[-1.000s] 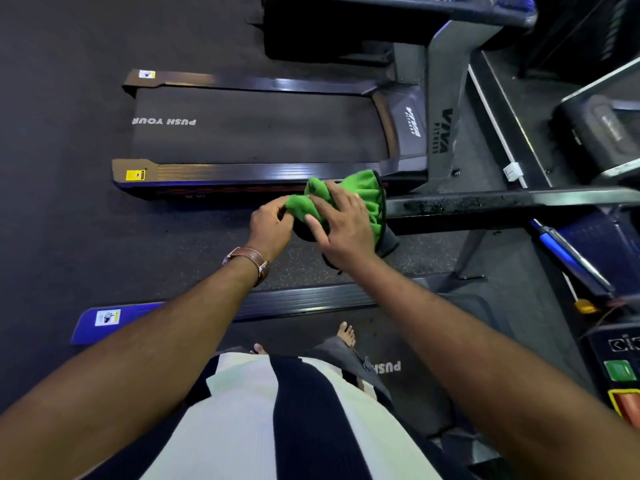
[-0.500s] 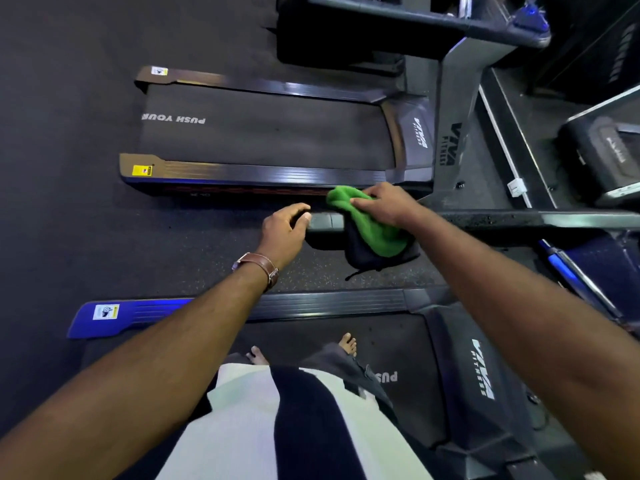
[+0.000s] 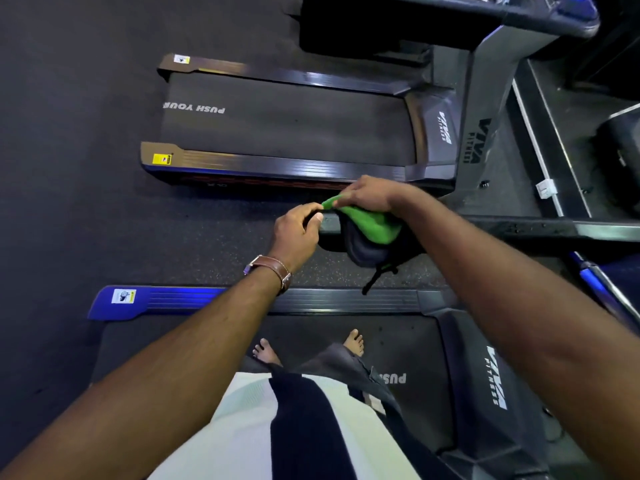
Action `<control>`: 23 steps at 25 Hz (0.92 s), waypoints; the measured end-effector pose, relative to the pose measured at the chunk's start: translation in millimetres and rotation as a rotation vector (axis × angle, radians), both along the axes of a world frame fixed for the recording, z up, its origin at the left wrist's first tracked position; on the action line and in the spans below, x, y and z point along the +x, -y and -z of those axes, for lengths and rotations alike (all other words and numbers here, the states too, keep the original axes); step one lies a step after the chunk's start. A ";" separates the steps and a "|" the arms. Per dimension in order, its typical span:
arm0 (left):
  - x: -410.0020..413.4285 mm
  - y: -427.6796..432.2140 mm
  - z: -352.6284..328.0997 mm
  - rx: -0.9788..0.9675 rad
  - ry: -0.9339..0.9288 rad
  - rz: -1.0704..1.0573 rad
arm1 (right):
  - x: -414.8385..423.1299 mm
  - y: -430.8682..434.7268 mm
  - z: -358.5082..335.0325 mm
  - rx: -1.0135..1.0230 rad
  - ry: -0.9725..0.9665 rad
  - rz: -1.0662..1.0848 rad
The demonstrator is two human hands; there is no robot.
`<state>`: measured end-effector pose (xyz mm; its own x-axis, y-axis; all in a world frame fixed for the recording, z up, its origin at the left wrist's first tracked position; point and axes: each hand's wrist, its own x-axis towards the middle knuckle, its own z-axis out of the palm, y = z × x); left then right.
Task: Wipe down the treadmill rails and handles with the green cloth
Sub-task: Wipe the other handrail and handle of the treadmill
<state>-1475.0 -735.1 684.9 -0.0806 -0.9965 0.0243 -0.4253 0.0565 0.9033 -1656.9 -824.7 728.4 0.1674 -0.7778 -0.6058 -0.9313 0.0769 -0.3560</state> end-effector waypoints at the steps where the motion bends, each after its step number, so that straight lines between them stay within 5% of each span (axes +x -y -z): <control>1: -0.6 -0.3 -0.1 -0.001 0.000 0.005 | -14.0 -2.9 -2.0 -0.002 -0.017 0.011; 6: 0.3 -1.2 -3.3 0.003 0.031 0.025 | -17.9 30.4 31.6 0.522 -0.142 -0.174; 8: -1.1 -3.5 -3.1 0.012 0.018 0.006 | 11.9 33.7 27.4 0.480 -0.083 -0.117; 12: -11.0 -9.3 -3.8 0.115 -0.114 -0.187 | 34.9 -11.7 -2.2 -0.194 -0.106 -0.018; 16: -13.7 0.2 -2.1 0.010 -0.011 -0.143 | 2.0 -120.8 25.1 -1.067 -0.011 0.022; 18: -20.4 3.1 -10.1 -0.100 0.118 0.010 | -3.2 -124.1 46.7 -1.192 -0.090 0.112; 21: -41.5 12.0 -32.2 -0.110 0.351 0.169 | 19.6 -109.0 51.4 -1.180 -0.139 0.539; 23: -55.5 16.1 -45.0 -0.011 0.470 0.204 | 29.3 -128.8 64.6 -1.208 -0.064 0.488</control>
<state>-1530.5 -751.2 729.9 -0.2785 -0.9591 -0.0506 -0.7646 0.1895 0.6160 -1627.6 -696.0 663.8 -0.2880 -0.8052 0.5183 -0.9162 0.0743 -0.3938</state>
